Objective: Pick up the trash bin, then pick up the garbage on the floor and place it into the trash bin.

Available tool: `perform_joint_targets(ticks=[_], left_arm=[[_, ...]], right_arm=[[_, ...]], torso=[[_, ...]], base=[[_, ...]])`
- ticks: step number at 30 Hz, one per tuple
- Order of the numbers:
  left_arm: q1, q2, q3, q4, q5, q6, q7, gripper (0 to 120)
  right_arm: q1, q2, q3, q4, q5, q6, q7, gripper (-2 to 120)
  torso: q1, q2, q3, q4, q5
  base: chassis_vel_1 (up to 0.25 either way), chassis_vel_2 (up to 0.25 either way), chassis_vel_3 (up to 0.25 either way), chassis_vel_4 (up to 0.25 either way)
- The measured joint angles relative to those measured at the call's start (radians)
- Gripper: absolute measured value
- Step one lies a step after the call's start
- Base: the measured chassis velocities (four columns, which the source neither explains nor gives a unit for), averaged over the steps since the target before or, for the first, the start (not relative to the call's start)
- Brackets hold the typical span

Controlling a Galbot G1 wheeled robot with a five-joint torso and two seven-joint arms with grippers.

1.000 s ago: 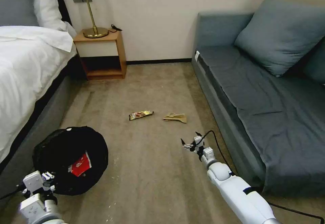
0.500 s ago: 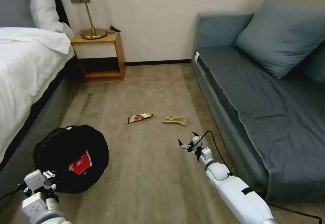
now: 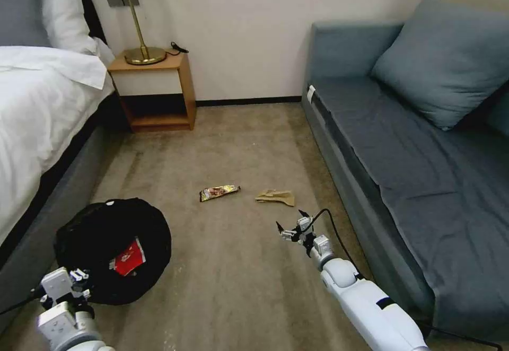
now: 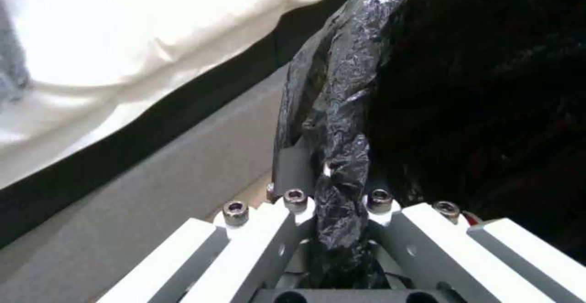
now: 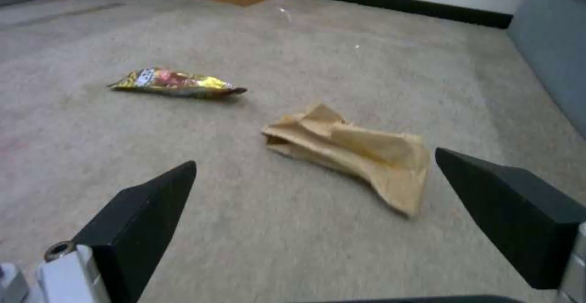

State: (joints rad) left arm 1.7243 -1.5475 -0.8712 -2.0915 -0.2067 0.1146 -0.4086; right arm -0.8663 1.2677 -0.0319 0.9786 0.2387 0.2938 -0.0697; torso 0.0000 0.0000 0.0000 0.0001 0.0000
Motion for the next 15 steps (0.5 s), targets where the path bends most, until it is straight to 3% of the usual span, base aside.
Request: perform_joint_targets(ticks=[15], left_arm=[[-0.002, 0.023, -0.012, 0.015, -0.013, -0.005, 0.001, 3]], right_arm=[[0.022, 0.018, -0.002, -0.023, -0.024, 0.002, -0.002, 100]], torso=[[0.0, 0.0, 0.0, 0.0, -0.0001]], base=[[-0.106, 0.102, 0.101, -0.106]])
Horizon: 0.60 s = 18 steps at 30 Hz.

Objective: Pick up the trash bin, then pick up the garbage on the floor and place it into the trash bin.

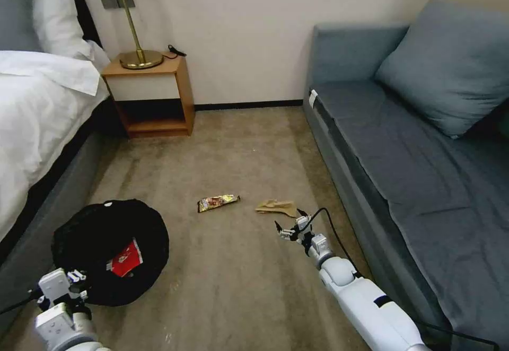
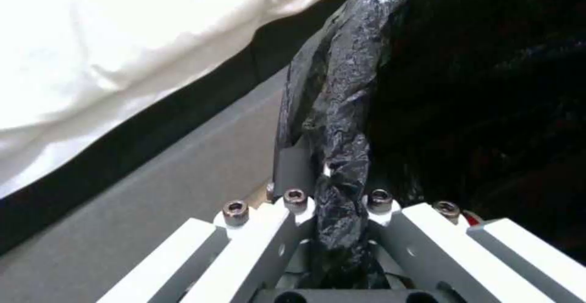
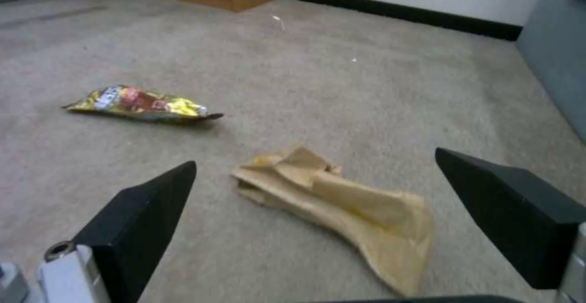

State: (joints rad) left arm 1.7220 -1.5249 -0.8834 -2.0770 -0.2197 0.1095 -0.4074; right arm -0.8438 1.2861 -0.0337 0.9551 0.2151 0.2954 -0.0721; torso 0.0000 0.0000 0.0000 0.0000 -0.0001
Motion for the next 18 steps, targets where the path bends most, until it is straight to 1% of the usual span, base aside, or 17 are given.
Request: perform_joint_targets(ticks=[13, 18], left_arm=[[-0.009, 0.002, 0.004, 0.013, 0.002, 0.0, 0.003, 3], [-0.014, 0.001, 0.007, 0.018, 0.005, 0.0, 0.003, 3]], right_arm=[[0.019, 0.003, -0.003, -0.027, -0.012, 0.016, -0.003, 100], [0.023, 0.003, -0.002, -0.032, -0.021, 0.024, -0.005, 100]], torso=[[0.0, 0.0, 0.0, -0.0001, 0.0], [0.0, 0.0, 0.0, 0.0, 0.0001]], base=[[-0.107, 0.095, 0.108, -0.105], [-0.098, 0.127, 0.101, -0.12]])
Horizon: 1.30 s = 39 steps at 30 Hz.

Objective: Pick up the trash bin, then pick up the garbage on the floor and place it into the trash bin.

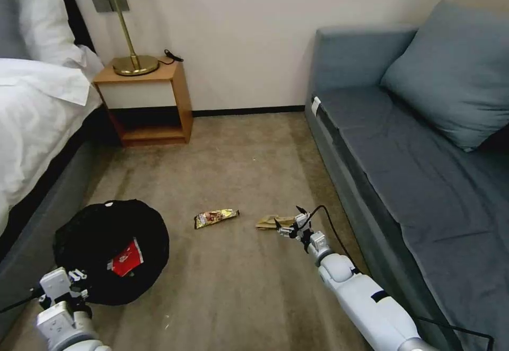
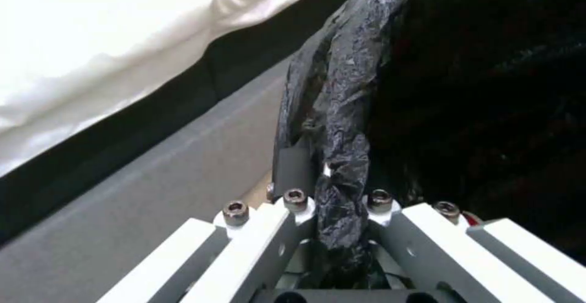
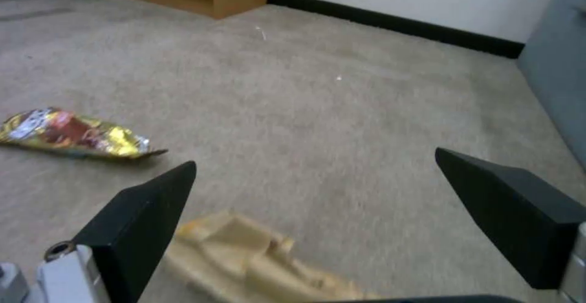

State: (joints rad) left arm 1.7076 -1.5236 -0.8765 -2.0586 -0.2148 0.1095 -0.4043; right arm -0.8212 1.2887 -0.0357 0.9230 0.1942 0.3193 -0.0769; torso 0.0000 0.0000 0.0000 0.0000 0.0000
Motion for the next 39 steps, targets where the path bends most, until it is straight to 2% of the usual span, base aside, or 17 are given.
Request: perform_joint_targets(ticks=[30, 33, 35, 39], left_arm=[[0.007, -0.001, -0.005, 0.007, 0.002, -0.021, 0.003, 3], [0.007, -0.002, -0.006, 0.011, 0.003, -0.024, 0.003, 3], [0.005, -0.003, -0.007, 0.016, 0.003, -0.025, 0.003, 3], [-0.001, -0.003, -0.008, 0.022, 0.004, -0.025, 0.003, 3]], right_arm=[[0.004, 0.025, -0.005, -0.014, -0.031, 0.043, -0.039, 100], [0.011, 0.03, -0.01, -0.029, 0.001, 0.084, -0.092, 100], [0.016, 0.033, -0.016, -0.037, 0.037, 0.122, -0.165, 100], [0.026, 0.033, -0.036, -0.038, 0.063, 0.134, -0.234, 100]], torso=[[0.0, 0.0, 0.0, 0.0, 0.0], [0.0, 0.0, 0.0, 0.0, 0.0], [0.0, 0.0, 0.0, 0.0001, 0.0001], [0.0, 0.0, 0.0, -0.0001, 0.0]], base=[[-0.107, 0.11, 0.106, -0.106], [-0.103, 0.125, 0.102, -0.097], [-0.094, 0.103, 0.097, -0.082], [-0.06, 0.036, 0.05, -0.052]])
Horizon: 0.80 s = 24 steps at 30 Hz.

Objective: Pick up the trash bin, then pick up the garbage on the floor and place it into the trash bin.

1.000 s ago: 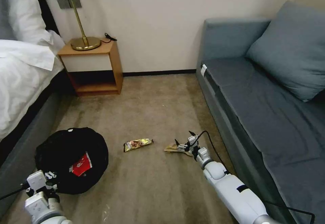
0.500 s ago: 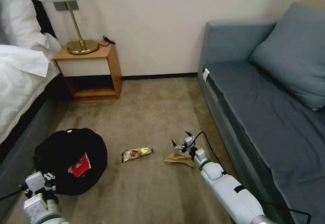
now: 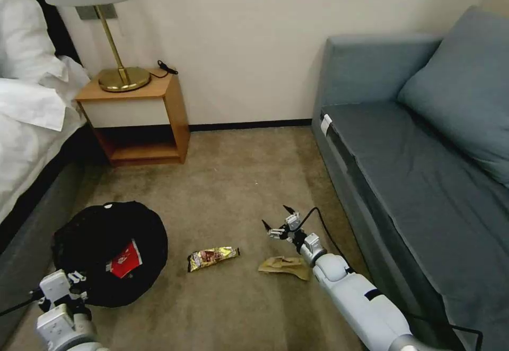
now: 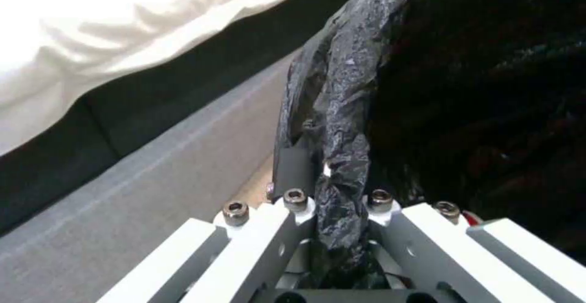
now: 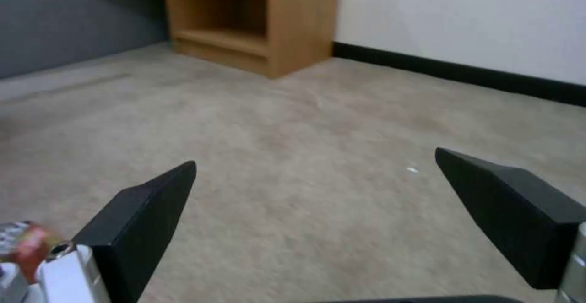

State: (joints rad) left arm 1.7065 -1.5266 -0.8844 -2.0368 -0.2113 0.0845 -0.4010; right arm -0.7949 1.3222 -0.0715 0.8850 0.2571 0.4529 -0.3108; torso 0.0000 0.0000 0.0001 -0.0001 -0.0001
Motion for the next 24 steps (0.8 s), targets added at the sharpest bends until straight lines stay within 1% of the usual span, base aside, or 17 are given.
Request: perform_joint_targets(ticks=[3, 4, 5, 8, 9, 10, 13, 14, 16, 17, 18, 19, 20, 21, 23, 24], left_arm=[[-0.002, -0.001, 0.0, 0.005, 0.0, 0.0, 0.0, 3], [-0.002, -0.001, 0.0, 0.005, 0.0, 0.0, 0.0, 3], [-0.002, -0.001, 0.0, 0.008, 0.0, 0.0, 0.0, 3], [-0.006, 0.002, -0.008, 0.019, 0.0, -0.001, 0.0, 3], [-0.006, 0.002, -0.008, 0.019, 0.0, -0.001, 0.0, 3], [-0.008, 0.002, -0.011, 0.023, 0.0, -0.001, 0.0, 3], [-0.01, 0.002, -0.015, 0.028, -0.001, -0.002, 0.0, 3], [-0.01, 0.002, -0.015, 0.028, -0.001, -0.002, 0.0, 3], [-0.011, 0.0, -0.019, 0.035, -0.002, -0.005, 0.0, 3], [-0.011, 0.0, -0.019, 0.035, -0.002, -0.006, 0.0, 3], [-0.011, 0.0, -0.02, 0.039, -0.002, -0.008, 0.0, 3], [-0.011, 0.0, -0.02, 0.039, -0.002, -0.008, 0.0, 3], [-0.011, 0.001, -0.023, 0.043, -0.002, -0.01, -0.001, 3], [-0.012, 0.002, -0.024, 0.045, -0.002, -0.01, -0.001, 3], [-0.016, 0.007, -0.028, 0.05, -0.002, -0.01, -0.001, 3], [-0.016, 0.007, -0.028, 0.05, -0.002, -0.01, -0.001, 3]], right_arm=[[0.028, 0.007, -0.016, -0.018, -0.004, 0.003, -0.073, 100], [0.028, 0.007, -0.016, -0.018, -0.004, 0.003, -0.073, 100], [0.045, 0.009, -0.023, -0.028, -0.007, -0.003, -0.106, 100], [0.106, 0.021, -0.039, -0.061, -0.007, -0.056, -0.24, 100], [0.106, 0.021, -0.039, -0.061, -0.007, -0.056, -0.24, 100], [0.13, 0.029, -0.047, -0.075, -0.007, -0.079, -0.282, 100], [0.177, 0.053, -0.071, -0.112, -0.011, -0.119, -0.347, 100], [0.177, 0.053, -0.071, -0.112, -0.011, -0.119, -0.347, 100], [0.211, 0.081, -0.089, -0.147, -0.019, -0.147, -0.408, 100], [0.213, 0.083, -0.091, -0.15, -0.021, -0.149, -0.414, 100], [0.228, 0.099, -0.096, -0.169, -0.038, -0.16, -0.448, 100], [0.228, 0.099, -0.096, -0.169, -0.038, -0.16, -0.448, 100], [0.249, 0.126, -0.099, -0.202, -0.07, -0.171, -0.505, 100], [0.259, 0.142, -0.101, -0.221, -0.089, -0.176, -0.532, 100], [0.275, 0.171, -0.101, -0.261, -0.131, -0.179, -0.562, 100], [0.275, 0.171, -0.101, -0.261, -0.131, -0.179, -0.562, 100]], torso=[[0.0, 0.0, 0.0, 0.0001, 0.0001], [0.0, 0.0, 0.0, 0.0001, 0.0001], [0.0, 0.0, 0.0, 0.0001, 0.0], [0.0, 0.0, 0.0, 0.0001, 0.0], [0.0, 0.0, 0.0, 0.0001, 0.0], [0.0, 0.0, 0.0, 0.0, 0.0], [0.0, 0.0, 0.0, 0.0001, -0.0001], [0.0, 0.0, 0.0, 0.0001, -0.0001], [0.0, 0.0, 0.0, 0.0002, -0.0001], [0.0, 0.0, 0.0, 0.0002, -0.0001], [0.0, 0.0, 0.0, 0.0002, 0.0], [0.0, 0.0, 0.0, 0.0002, 0.0], [0.0, 0.0, 0.0, 0.0003, -0.0001], [0.0, 0.0, 0.0, 0.0002, 0.0], [0.0, 0.0, 0.0, 0.0002, -0.0001], [0.0, 0.0, 0.0, 0.0002, -0.0001]], base=[[0.0, 0.0, 0.0, 0.0], [0.0, 0.0, 0.0, 0.0], [0.0, 0.0, 0.0, 0.0], [0.0, 0.0, 0.0, 0.0], [0.0, 0.0, 0.0, 0.0], [0.0, 0.0, 0.0, 0.0], [0.0, 0.0, 0.0, 0.0], [0.0, 0.0, 0.0, 0.0], [0.0, 0.0, 0.0, 0.0], [0.0, 0.0, 0.0, 0.0], [0.0, 0.0, 0.0, 0.0], [0.0, 0.0, 0.0, 0.0], [0.0, 0.0, 0.0, 0.0], [0.0, 0.0, 0.0, 0.0], [0.0, 0.0, 0.0, 0.0], [0.0, 0.0, 0.0, 0.0]])
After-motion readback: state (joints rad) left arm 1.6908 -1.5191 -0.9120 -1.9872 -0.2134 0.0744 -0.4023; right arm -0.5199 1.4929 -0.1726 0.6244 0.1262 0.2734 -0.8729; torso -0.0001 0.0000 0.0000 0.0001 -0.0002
